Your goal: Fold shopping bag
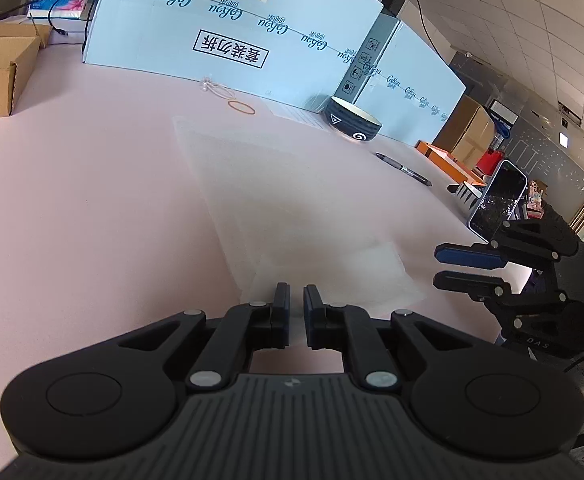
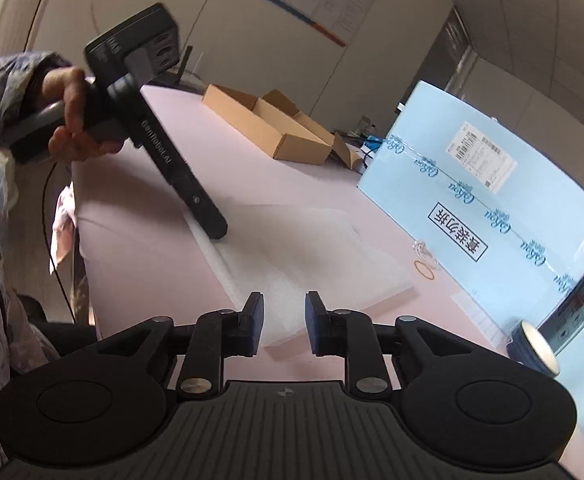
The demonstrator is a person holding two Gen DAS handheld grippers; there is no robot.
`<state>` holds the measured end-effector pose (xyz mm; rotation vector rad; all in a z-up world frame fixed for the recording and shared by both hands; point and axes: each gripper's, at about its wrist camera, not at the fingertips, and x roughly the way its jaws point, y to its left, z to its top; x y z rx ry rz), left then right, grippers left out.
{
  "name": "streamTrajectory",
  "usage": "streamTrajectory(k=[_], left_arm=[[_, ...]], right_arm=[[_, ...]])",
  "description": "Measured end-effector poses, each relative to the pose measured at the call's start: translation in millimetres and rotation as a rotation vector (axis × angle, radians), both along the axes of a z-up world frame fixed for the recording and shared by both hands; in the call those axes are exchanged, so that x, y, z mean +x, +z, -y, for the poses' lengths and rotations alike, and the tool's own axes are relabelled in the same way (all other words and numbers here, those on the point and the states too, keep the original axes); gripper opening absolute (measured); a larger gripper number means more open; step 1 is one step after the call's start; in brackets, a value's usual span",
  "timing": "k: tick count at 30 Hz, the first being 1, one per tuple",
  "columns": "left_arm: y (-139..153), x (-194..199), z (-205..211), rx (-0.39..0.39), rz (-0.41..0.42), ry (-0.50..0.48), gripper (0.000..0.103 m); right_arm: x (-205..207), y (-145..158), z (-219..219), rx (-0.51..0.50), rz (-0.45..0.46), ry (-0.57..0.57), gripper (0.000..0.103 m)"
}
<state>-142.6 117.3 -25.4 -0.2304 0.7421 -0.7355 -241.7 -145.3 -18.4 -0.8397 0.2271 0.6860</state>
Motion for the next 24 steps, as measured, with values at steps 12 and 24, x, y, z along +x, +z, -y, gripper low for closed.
streamTrajectory(k=[12,24], left_arm=[[-0.5,7.9,-4.5,-0.026,-0.069,-0.008,0.007],[0.3,14.6,-5.5,-0.040,-0.105,-0.002,0.007]], right_arm=[[-4.6,-31.4,-13.5,-0.486,0.193,0.210,0.022],[9.2,-46.1,-25.0,-0.550,0.265,0.226,0.021]])
